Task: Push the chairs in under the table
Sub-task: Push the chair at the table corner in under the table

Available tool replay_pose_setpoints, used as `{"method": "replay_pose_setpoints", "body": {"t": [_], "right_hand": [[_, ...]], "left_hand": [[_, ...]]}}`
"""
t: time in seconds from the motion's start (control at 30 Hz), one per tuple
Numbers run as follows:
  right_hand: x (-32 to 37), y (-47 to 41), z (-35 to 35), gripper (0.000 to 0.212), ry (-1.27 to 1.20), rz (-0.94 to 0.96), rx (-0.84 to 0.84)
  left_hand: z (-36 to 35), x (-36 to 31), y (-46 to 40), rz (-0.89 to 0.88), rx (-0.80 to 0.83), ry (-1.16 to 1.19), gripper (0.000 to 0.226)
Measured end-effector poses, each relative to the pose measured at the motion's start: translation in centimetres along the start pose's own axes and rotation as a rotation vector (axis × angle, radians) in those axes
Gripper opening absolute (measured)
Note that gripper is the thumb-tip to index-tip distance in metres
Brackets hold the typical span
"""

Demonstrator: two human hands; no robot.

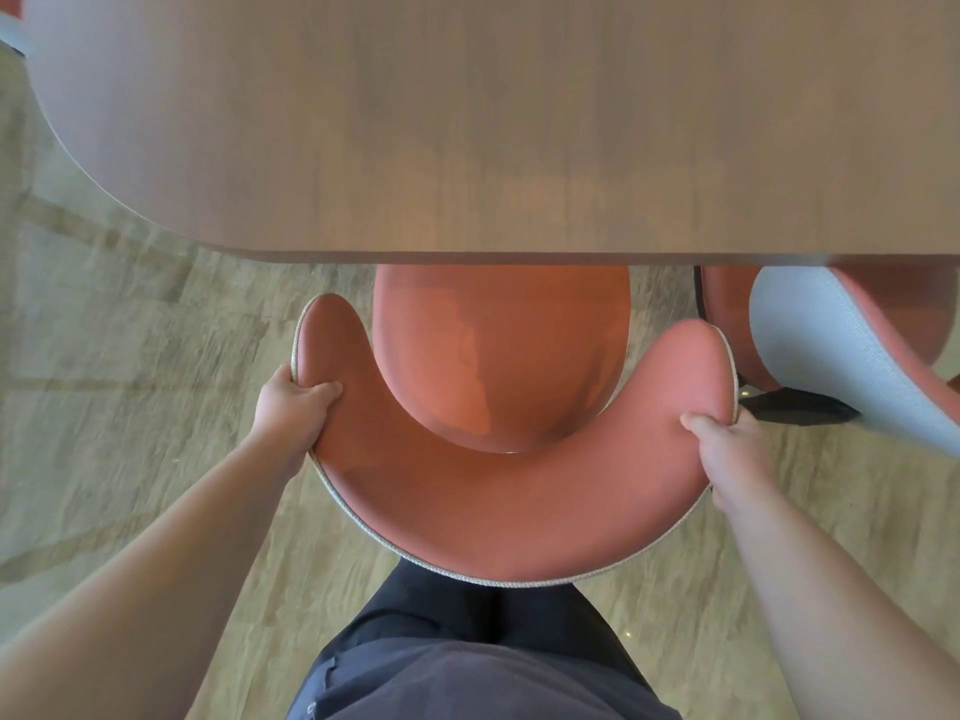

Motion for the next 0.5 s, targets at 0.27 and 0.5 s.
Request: {"method": "replay_pose_setpoints", "body": {"t": [0.27, 0.5], "right_hand": [[2.6, -3.6, -2.3, 0.040, -0.007, 0.001, 0.026], [5.0, -6.9, -3.7, 0.028, 0.031, 0.042, 0.041]], "left_hand": [[-1.7, -3.1, -3.3, -0.017, 0.007, 0.022, 0.017], [-3.2, -3.4, -5.7, 0.009, 0.002, 0.050, 0.017]]}}
Point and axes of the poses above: each hand's wrist, its own y-axis away from the middle knuckle, its own z-axis out of the back of the hand, x = y × z, the point moved 7 cm from there along -y, towards the middle knuckle, and after that the axes turned 2 degrees about -y, right-handed, at the moved point
